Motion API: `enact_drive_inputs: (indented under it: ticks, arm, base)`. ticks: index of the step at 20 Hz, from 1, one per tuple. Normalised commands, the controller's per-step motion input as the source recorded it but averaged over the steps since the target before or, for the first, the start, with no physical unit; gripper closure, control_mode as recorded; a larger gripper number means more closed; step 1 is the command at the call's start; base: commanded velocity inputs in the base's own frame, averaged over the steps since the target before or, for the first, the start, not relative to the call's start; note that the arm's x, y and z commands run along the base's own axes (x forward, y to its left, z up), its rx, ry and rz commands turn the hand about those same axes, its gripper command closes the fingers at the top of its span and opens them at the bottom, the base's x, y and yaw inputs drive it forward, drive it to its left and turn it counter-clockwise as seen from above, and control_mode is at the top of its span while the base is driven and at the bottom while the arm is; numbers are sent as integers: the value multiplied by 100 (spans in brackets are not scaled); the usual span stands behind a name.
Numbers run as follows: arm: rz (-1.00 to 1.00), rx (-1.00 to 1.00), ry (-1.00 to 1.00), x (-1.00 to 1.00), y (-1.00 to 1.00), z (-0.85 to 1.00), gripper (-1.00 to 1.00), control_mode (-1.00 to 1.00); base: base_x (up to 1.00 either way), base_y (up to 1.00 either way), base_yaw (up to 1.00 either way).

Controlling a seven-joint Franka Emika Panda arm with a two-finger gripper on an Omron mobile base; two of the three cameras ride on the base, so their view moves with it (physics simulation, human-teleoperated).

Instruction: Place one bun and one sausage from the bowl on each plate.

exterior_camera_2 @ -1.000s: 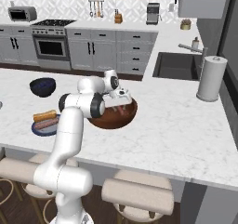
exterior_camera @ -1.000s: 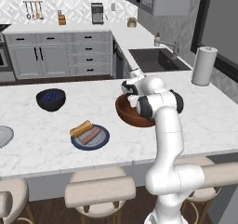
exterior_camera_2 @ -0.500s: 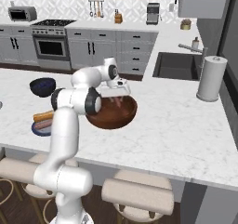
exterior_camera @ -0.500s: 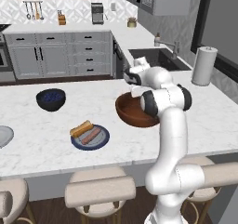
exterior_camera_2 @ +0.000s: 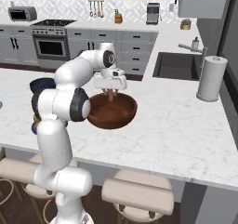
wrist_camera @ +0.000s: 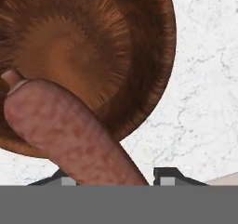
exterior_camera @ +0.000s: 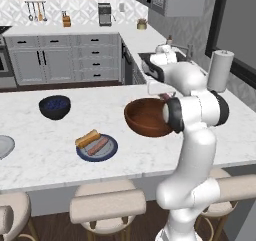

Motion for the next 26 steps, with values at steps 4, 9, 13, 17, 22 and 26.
enact_drive_inputs:
  ticks: [4, 9, 13, 17, 22, 26]
  arm:
    - [-12, 0, 11, -100, 1, 77, 100, -100]
    - [-11, 0, 11, -100, 1, 45, 100, -100]
    - [-8, 0, 12, -100, 0, 18, 100, -100]
    - [0, 0, 0, 0, 0, 0, 100, 100]
    - [0, 0, 0, 0, 0, 0, 100, 100]
    - [0, 0, 0, 0, 0, 0, 100, 100]
  base:
    - [0, 0, 0]
    - [0, 0, 0]
    - [0, 0, 0]
    - [-72, 51, 0]
    - [-23, 100, -10]
    - [0, 100, -11]
